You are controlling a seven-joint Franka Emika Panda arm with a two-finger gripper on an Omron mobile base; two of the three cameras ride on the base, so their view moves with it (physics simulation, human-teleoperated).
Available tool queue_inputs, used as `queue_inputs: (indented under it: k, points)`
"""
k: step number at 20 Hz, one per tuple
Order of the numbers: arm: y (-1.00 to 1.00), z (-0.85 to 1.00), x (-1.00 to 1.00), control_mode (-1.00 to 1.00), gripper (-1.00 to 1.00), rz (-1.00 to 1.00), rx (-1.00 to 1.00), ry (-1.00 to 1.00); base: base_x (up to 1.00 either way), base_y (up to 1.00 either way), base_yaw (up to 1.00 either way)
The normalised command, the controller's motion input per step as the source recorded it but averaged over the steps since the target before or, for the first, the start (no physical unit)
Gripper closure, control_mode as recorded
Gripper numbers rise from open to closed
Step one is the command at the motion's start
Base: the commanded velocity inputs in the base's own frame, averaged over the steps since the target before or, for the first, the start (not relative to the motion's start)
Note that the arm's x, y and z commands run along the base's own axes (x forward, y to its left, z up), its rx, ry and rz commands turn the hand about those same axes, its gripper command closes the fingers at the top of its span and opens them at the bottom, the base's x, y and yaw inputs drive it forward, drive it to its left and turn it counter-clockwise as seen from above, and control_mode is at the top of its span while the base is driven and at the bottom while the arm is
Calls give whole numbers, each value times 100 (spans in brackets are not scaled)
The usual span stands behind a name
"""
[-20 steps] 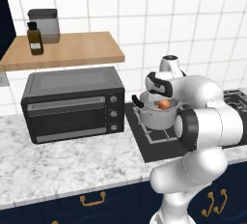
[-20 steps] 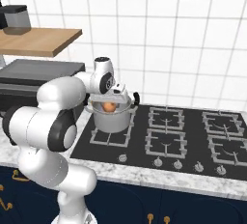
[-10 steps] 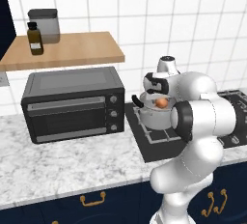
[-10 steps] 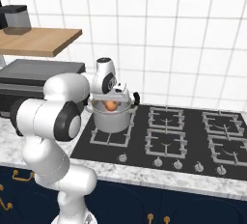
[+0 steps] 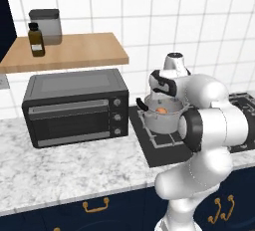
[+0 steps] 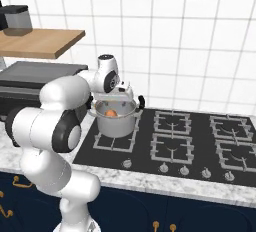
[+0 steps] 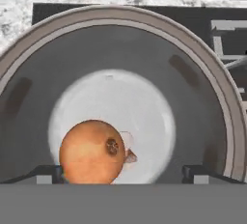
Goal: Put the garlic and onion in the pot. Retrieve the spatula and lightly stir the vegetables in the pot.
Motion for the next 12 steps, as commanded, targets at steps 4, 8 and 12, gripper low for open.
queue_inputs:
  k: [4, 8, 12]
  points:
    - [5, 100, -91, -100, -100, 0, 2, -8, 0, 0, 0]
    - [13, 92, -100, -100, -100, 0, 8, 1, 0, 0, 0]
    - [7, 27, -100, -100, -100, 0, 10, 8, 0, 0, 0]
